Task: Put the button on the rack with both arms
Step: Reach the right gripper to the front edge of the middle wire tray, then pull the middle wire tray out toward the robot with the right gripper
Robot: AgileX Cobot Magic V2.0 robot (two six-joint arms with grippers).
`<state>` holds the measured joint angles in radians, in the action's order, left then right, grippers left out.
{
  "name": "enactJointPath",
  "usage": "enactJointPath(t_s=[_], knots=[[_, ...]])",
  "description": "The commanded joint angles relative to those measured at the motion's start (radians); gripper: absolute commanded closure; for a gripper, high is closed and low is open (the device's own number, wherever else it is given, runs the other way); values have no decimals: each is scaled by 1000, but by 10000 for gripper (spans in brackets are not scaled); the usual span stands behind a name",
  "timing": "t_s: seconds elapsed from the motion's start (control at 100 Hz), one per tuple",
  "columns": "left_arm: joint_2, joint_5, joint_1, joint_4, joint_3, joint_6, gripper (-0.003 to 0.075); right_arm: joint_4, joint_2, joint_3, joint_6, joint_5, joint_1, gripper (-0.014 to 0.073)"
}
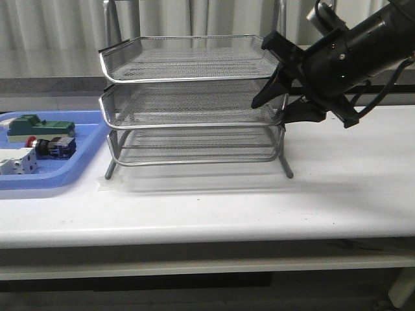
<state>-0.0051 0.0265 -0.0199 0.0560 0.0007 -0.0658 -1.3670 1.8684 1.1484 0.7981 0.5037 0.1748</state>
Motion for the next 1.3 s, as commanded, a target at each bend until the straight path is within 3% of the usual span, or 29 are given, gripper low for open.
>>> enactJointPath(t_s=[0.0,0.1,0.34,0.45,0.86,1.29], knots=[[-34,-90,-8,-1,47,-8,716,-44,-36,37,13,17,-1,232],[-34,-90,-8,-1,47,-8,716,-44,-30,37,13,18,-1,260],[-34,-90,-8,-1,47,-8,716,-44,-27,37,13,23,-1,513],[-34,-90,-8,-1,47,-8,716,-43,-27,35,13,25,-1,570],[-34,-90,-8,-1,47,-8,716,-11,-33,14,13,85,-1,573],[-34,-90,-8,-1,47,-8,716,7,-179,-211,41,75,5,573]])
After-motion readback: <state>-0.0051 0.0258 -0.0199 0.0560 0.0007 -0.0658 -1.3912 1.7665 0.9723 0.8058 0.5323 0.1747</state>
